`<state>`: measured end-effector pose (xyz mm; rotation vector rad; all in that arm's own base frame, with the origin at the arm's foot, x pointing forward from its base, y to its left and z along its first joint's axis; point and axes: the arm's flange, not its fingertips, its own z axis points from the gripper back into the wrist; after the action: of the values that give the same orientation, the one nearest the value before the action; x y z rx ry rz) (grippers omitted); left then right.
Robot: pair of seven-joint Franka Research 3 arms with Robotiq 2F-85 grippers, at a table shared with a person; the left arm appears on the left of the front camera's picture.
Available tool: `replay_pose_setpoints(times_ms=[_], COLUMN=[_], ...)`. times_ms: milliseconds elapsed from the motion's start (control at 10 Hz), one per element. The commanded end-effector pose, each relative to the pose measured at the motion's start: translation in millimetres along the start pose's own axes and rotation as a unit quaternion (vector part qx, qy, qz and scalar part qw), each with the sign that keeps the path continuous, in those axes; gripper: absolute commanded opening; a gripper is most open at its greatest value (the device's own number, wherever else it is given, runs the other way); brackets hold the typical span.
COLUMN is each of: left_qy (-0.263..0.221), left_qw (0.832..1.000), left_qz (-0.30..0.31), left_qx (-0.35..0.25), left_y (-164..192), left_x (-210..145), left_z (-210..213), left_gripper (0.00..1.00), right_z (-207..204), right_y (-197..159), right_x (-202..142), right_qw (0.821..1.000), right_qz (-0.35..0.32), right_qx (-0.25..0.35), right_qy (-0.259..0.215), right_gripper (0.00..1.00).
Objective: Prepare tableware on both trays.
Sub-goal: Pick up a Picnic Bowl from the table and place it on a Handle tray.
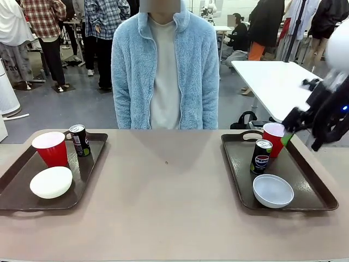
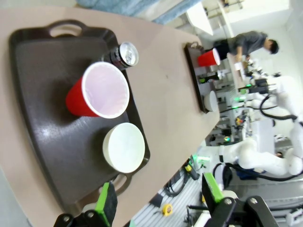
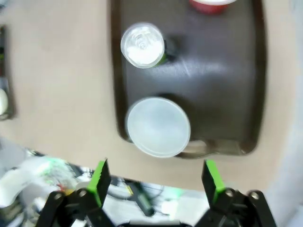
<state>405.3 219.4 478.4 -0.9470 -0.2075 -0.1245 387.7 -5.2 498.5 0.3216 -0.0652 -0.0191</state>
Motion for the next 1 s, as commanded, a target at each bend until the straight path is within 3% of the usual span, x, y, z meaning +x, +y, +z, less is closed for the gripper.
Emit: replay_pose_setpoints(times_ms=[0, 200, 400, 600, 900], left_qy=[-0.006, -0.006, -0.006, -0.006, -0.006], left_qw=[1.0, 1.0, 1.0, 1.0, 1.0], left_qz=[0.004, 0.004, 0.004, 0.004, 0.004], left_qx=[0.002, 0.002, 0.002, 0.002, 0.002], left_y=[-3, -3, -3, -3, -3], left_x=[-1, -1, -1, -1, -1], left_z=[-1, -1, -1, -1, -1], left_gripper=[0.95, 0.95, 0.95, 0.95, 0.95], right_z=[33, 52, 54, 51, 34], right_y=[-34, -74, -123, -159, -181], right_x=[23, 16, 5, -7, -25], right_qw=[0.989, 0.966, 0.955, 0.941, 0.931], right_qz=[-0.005, 0.021, -0.014, -0.017, -0.032], right_qx=[0.145, 0.258, 0.295, 0.337, 0.363], right_qy=[0.006, 0.017, -0.008, 0.004, -0.006], right_gripper=[1.0, 1.0, 1.0, 1.0, 1.0])
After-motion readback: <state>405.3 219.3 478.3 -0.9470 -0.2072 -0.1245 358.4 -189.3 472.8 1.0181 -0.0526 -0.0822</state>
